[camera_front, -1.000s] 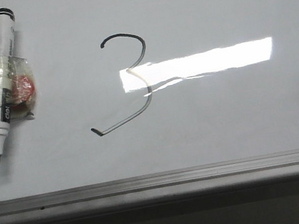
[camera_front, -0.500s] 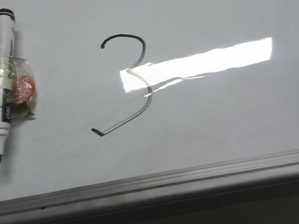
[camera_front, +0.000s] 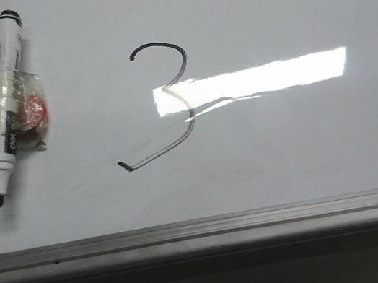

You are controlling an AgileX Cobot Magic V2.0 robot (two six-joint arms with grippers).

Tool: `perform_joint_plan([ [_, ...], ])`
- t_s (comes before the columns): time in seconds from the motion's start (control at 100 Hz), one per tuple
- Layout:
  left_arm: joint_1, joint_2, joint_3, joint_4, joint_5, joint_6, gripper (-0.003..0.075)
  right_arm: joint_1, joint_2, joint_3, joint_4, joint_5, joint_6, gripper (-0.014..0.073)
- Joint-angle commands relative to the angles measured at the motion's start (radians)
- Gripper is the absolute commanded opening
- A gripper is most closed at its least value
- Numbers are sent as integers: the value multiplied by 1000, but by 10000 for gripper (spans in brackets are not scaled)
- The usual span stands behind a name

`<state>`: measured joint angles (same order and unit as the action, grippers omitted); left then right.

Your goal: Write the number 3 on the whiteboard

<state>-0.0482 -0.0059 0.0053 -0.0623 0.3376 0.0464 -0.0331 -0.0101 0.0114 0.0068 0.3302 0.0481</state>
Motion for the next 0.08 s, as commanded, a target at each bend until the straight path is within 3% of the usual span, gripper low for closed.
perform_joint_plan([
  [0.0, 2, -26, 33, -1, -47, -9, -20, -5, -15, 22, -7, -13, -5, -54],
  [0.07, 2, -26, 33, -1, -47, -9, -20, -5, -15, 22, -7, -13, -5, -54],
])
